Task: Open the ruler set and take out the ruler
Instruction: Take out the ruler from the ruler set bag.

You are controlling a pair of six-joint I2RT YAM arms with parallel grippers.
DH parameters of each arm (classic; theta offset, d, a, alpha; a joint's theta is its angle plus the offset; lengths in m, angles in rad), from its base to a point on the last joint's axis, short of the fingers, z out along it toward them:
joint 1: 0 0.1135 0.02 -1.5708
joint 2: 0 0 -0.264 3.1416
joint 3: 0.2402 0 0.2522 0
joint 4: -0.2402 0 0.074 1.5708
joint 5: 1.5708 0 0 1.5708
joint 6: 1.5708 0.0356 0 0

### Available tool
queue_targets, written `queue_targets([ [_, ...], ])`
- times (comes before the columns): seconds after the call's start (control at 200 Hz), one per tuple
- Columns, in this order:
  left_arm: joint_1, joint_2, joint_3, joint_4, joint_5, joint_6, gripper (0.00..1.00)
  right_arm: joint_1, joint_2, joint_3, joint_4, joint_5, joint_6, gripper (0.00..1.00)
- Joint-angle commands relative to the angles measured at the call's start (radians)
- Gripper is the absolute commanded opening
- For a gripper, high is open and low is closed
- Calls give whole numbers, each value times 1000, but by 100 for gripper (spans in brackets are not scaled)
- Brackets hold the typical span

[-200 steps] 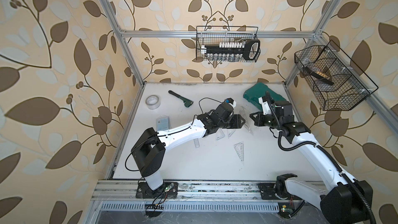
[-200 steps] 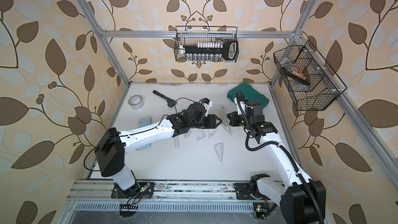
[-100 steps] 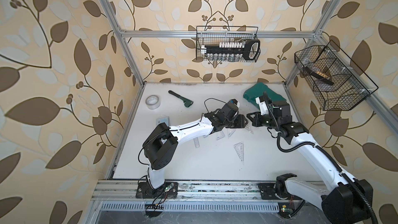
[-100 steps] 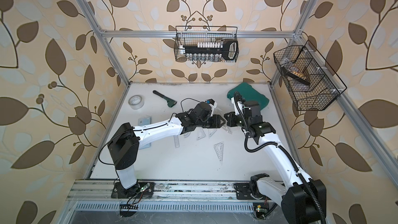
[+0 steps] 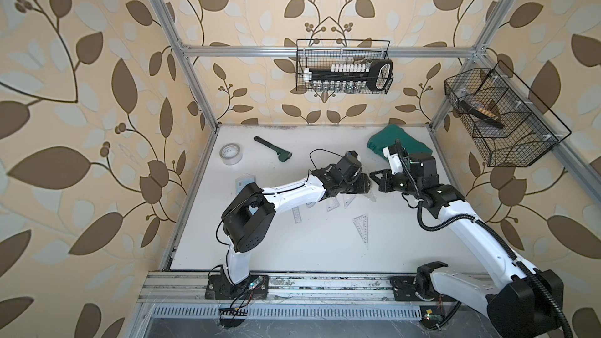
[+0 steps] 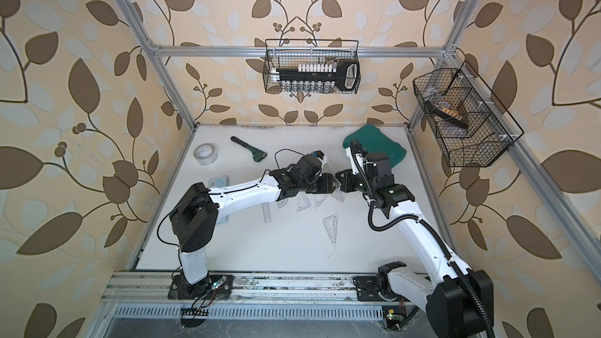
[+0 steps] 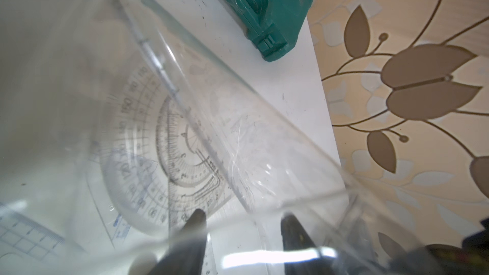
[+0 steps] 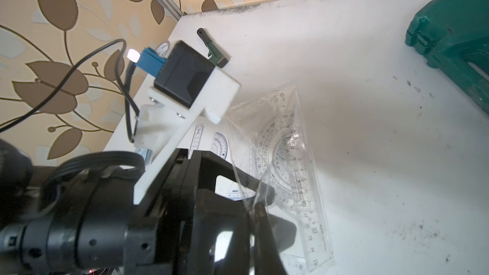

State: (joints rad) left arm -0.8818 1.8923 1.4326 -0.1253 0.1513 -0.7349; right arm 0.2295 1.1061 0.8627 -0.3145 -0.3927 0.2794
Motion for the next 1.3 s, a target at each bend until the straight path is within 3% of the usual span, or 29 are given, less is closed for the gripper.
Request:
queue_targets([
  [0.0,12,9,53,-46,-58,45,43,12,0,-5,32,-9,-11,0],
  [0.21,12,62,101,-84,-93,67,38,18,2,-5,41,-15,-13,0],
  [0.505,17,78,110,-83,-113,66,10,18,8,-3,38,5,-16,0],
  [0.705,22,38,73,-57,-125,63,0,18,15,-2,37,31,-14,0],
  [1.295,46,-33,81,-31,-90,31,0,28,45,-61,103,22,-17,0],
])
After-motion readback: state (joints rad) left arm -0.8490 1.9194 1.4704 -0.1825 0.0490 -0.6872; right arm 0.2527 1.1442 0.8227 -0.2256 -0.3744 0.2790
